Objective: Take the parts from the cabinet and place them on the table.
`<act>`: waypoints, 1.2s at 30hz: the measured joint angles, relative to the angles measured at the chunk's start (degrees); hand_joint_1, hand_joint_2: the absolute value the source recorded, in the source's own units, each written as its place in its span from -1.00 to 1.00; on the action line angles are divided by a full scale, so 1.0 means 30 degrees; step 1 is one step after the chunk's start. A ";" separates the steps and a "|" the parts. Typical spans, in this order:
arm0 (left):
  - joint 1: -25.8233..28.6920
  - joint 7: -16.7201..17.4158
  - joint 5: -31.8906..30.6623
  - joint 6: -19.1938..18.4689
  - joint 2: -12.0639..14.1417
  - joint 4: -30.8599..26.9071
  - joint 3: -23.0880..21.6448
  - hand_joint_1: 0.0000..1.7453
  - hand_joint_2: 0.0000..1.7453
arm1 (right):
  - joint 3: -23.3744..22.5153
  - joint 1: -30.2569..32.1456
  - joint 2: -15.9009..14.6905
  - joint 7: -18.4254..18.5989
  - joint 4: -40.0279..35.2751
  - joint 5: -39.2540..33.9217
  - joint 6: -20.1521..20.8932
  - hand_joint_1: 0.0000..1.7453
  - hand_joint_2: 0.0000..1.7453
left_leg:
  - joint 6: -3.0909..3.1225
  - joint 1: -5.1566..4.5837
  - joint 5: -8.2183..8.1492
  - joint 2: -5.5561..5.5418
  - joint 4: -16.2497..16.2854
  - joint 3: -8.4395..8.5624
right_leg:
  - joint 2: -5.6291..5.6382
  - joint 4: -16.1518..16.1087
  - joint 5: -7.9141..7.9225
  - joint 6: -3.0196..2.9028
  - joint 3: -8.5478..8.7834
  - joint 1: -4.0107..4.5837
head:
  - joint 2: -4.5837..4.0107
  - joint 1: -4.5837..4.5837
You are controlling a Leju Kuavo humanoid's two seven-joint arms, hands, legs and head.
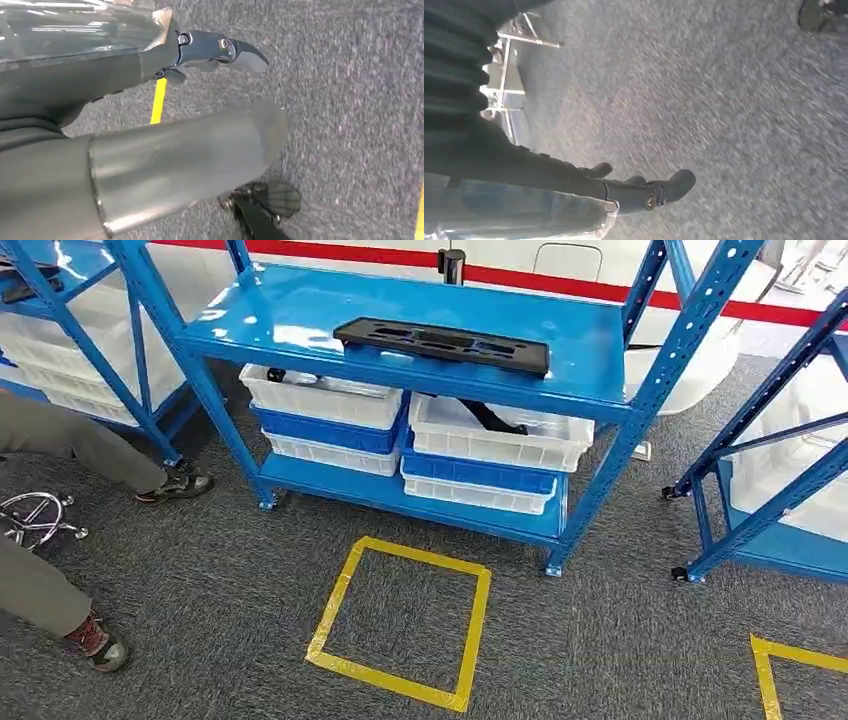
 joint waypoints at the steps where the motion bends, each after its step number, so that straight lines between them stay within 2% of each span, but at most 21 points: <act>1: -0.0024 -0.0015 0.0000 0.0029 -0.0014 0.0000 -0.0007 -1.00 -1.00 | 0.0000 -0.0022 0.0007 0.0081 0.0007 0.0088 0.0051 -1.00 -1.00 | -0.0060 -0.0007 0.0021 -0.0005 -0.0016 0.0000 | -0.0032 0.0128 -0.0036 -0.0289 -0.0057 0.0051 | 0.0000 -0.0073; 2: -0.0022 -0.0015 -0.0015 0.0044 -0.0029 0.0000 -0.0007 -1.00 -1.00 | 0.0000 -0.0063 0.0007 0.0183 0.0007 0.0175 0.0073 -1.00 1.00 | -0.0094 0.0012 0.0059 -0.0046 -0.0082 0.0027 | -0.0065 0.0209 -0.0057 -0.0437 -0.0064 0.0114 | 0.0000 -0.0139; 4: 0.0001 -0.0015 -0.0022 0.0058 -0.0051 0.0000 0.0000 -1.00 -1.00 | 0.0015 -0.0072 0.0022 0.0284 0.0007 0.0270 0.0073 -1.00 1.00 | -0.0167 0.0222 -0.0025 -0.0074 0.0062 -0.0006 | -0.0102 0.0176 0.0000 -0.0677 -0.0024 -0.0042 | 0.0000 -0.0182; 5: 0.0003 -0.0015 -0.0022 0.0058 -0.0044 0.0000 0.0000 -1.00 -1.00 | 0.0015 -0.0050 0.0029 0.0328 0.0007 0.0284 0.0073 -1.00 1.00 | -0.0203 0.0221 -0.0485 0.0144 0.0639 -0.0238 | -0.0130 0.0173 0.0006 -0.0757 -0.0011 -0.0022 | 0.0000 -0.0182; 8: -0.0010 -0.0036 0.0015 -0.0145 -0.0058 0.0000 0.0007 -1.00 -1.00 | 0.0015 -0.0030 0.0036 0.0444 0.0007 0.0291 0.0109 -1.00 1.00 | -0.0341 0.0179 -0.2674 0.0312 0.4986 -0.2447 | -0.0228 0.0178 -0.0008 -0.0903 -0.0073 0.0108 | 0.0000 -0.0240; 9: 0.0025 -0.0036 0.0044 -0.0219 -0.0058 0.0000 0.0015 -1.00 -1.00 | 0.0015 -0.0027 0.0037 0.0503 0.0007 0.0291 0.0124 -1.00 1.00 | -0.0319 0.0175 -0.2902 0.0330 0.6086 -0.3068 | -0.0239 0.0179 -0.0016 -0.0914 -0.0076 0.0160 | 0.0000 -0.0255; 10: 0.0041 -0.0022 0.0080 -0.0226 -0.0058 0.0000 0.0015 -1.00 -1.00 | 0.0015 -0.0024 0.0037 0.0532 0.0007 0.0306 0.0146 -1.00 1.00 | -0.0253 0.0176 -0.2679 0.0334 0.6216 -0.3218 | -0.0241 0.0179 -0.0021 -0.0920 -0.0060 0.0189 | 0.0000 -0.0240; 11: 0.0041 0.0088 0.0102 -0.0233 -0.0058 0.0000 0.0022 -1.00 -1.00 | 0.0022 -0.0027 0.0037 0.0554 0.0007 0.0320 0.0182 -1.00 1.00 | -0.0136 0.0175 -0.1961 0.0342 0.5466 -0.2954 | -0.0241 0.0179 -0.0047 -0.0956 -0.0018 0.0236 | 0.0000 -0.0240; 14: -0.0008 0.0219 0.0087 -0.0226 -0.0036 0.0000 0.0029 -1.00 -1.00 | 0.0015 -0.0054 0.0037 0.0583 0.0007 0.0313 0.0335 -1.00 1.00 | 0.0322 0.0066 0.0367 0.0436 0.0936 -0.0807 | -0.0233 0.0173 -0.0067 -0.0963 0.0098 0.0267 | 0.0000 -0.0262; 17: -0.0095 0.0321 0.0029 -0.0233 -0.0036 0.0000 0.0029 -1.00 -1.00 | 0.0015 -0.0060 0.0037 0.0677 0.0007 0.0306 0.0393 -1.00 1.00 | 0.0333 -0.0255 0.0160 0.0448 0.0497 -0.0769 | -0.0270 0.0149 -0.0109 -0.0680 0.0009 0.0390 | 0.0000 -0.0249; 19: -0.0063 0.0342 0.0015 -0.0284 -0.0022 0.0000 0.0029 -1.00 -1.00 | 0.0015 -0.0089 0.0037 0.0743 0.0007 0.0299 0.0393 -1.00 1.00 | 0.0615 -0.0377 0.0309 0.0382 0.0254 -0.0705 | -0.0323 -0.0081 -0.0028 -0.0326 0.0117 0.0411 | 0.0000 -0.0307; 20: -0.0063 0.0342 0.0000 -0.0349 -0.0037 0.0000 0.0029 -1.00 -1.00 | 0.0022 -0.0097 0.0037 0.0765 0.0007 0.0291 0.0393 -1.00 1.00 | 0.0736 -0.0218 0.0531 0.0443 -0.0019 -0.0522 | -0.0321 0.0257 -0.0175 -0.0304 -0.0027 0.0376 | 0.0000 -0.0284; 23: -0.0101 0.0342 0.0000 -0.0452 -0.0007 0.0000 0.0022 -1.00 -1.00 | 0.0022 -0.0077 0.0058 0.0838 0.0007 0.0262 0.0393 -1.00 1.00 | 0.0993 -0.0324 0.0636 0.0380 -0.0152 -0.0550 | -0.0246 0.4017 -0.2090 -0.0758 -0.1832 0.0418 | 0.0000 -0.0189; 25: -0.0080 0.0350 0.0007 -0.0583 -0.0007 0.0000 0.0022 -1.00 -1.00 | 0.0022 -0.0051 0.0044 0.0867 0.0007 0.0262 0.0393 -1.00 1.00 | 0.1012 -0.0409 0.0625 0.0336 -0.0140 -0.0564 | -0.0223 0.6001 -0.2590 -0.0688 -0.2821 0.0450 | 0.0000 -0.0189; 26: -0.0064 0.0350 0.0000 -0.0583 -0.0015 0.0000 0.0029 -1.00 -1.00 | 0.0022 -0.0026 0.0044 0.0867 0.0007 0.0262 0.0386 -1.00 1.00 | 0.1013 -0.0452 0.0623 0.0292 -0.0139 -0.0535 | -0.0218 0.5654 -0.2310 -0.0546 -0.2654 0.0490 | 0.0000 -0.0182; 28: -0.0068 0.0372 0.0007 -0.0590 -0.0044 0.0000 0.0029 -1.00 -1.00 | 0.0022 0.0001 0.0022 0.0889 0.0007 0.0262 0.0386 -1.00 1.00 | 0.1015 -0.0568 0.0616 0.0188 -0.0130 -0.0457 | -0.0216 0.2580 -0.0959 -0.0260 -0.1125 0.0576 | 0.0000 -0.0175; 29: -0.0073 0.0372 0.0000 -0.0590 -0.0051 0.0000 0.0029 -1.00 -1.00 | 0.0022 -0.0024 0.0000 0.0889 0.0007 0.0262 0.0379 -1.00 1.00 | 0.0998 -0.0601 0.0603 0.0162 -0.0121 -0.0419 | -0.0212 0.0743 -0.0342 -0.0270 -0.0218 0.0603 | 0.0000 -0.0182; 30: -0.0078 0.0372 0.0000 -0.0597 -0.0058 0.0000 0.0029 -1.00 -1.00 | 0.0022 -0.0038 -0.0007 0.0889 0.0015 0.0262 0.0379 -1.00 1.00 | 0.0949 -0.0715 0.0571 0.0159 -0.0084 -0.0436 | -0.0172 -0.0199 -0.0142 -0.0466 0.0100 0.0718 | 0.0000 -0.0167; 32: -0.0093 0.0372 0.0007 -0.0605 -0.0051 0.0000 0.0029 -1.00 -1.00 | 0.0022 -0.0057 0.0000 0.0889 0.0007 0.0262 0.0379 -1.00 1.00 | 0.0876 -0.0821 0.0441 0.0128 0.0015 -0.0453 | -0.0173 -0.0299 0.0086 -0.0760 0.0065 0.0661 | 0.0000 -0.0298; 33: -0.0087 0.0372 0.0007 -0.0612 -0.0051 0.0000 0.0029 -1.00 -1.00 | 0.0022 -0.0062 0.0022 0.0889 0.0007 0.0262 0.0379 -1.00 1.00 | 0.1294 -0.0827 0.0277 0.0131 0.0043 -0.0452 | -0.0183 -0.0323 0.0091 -0.0751 0.0121 0.0591 | 0.0000 -0.0248; 36: -0.0070 0.0372 0.0007 -0.0612 -0.0058 0.0000 0.0029 -1.00 -1.00 | 0.0022 -0.0044 0.0022 0.0889 0.0007 0.0262 0.0379 -1.00 1.00 | 0.0983 -0.0724 0.0431 0.0140 0.0025 -0.0441 | -0.0181 -0.0303 0.0113 -0.0794 0.0249 0.0669 | 0.0000 -0.0269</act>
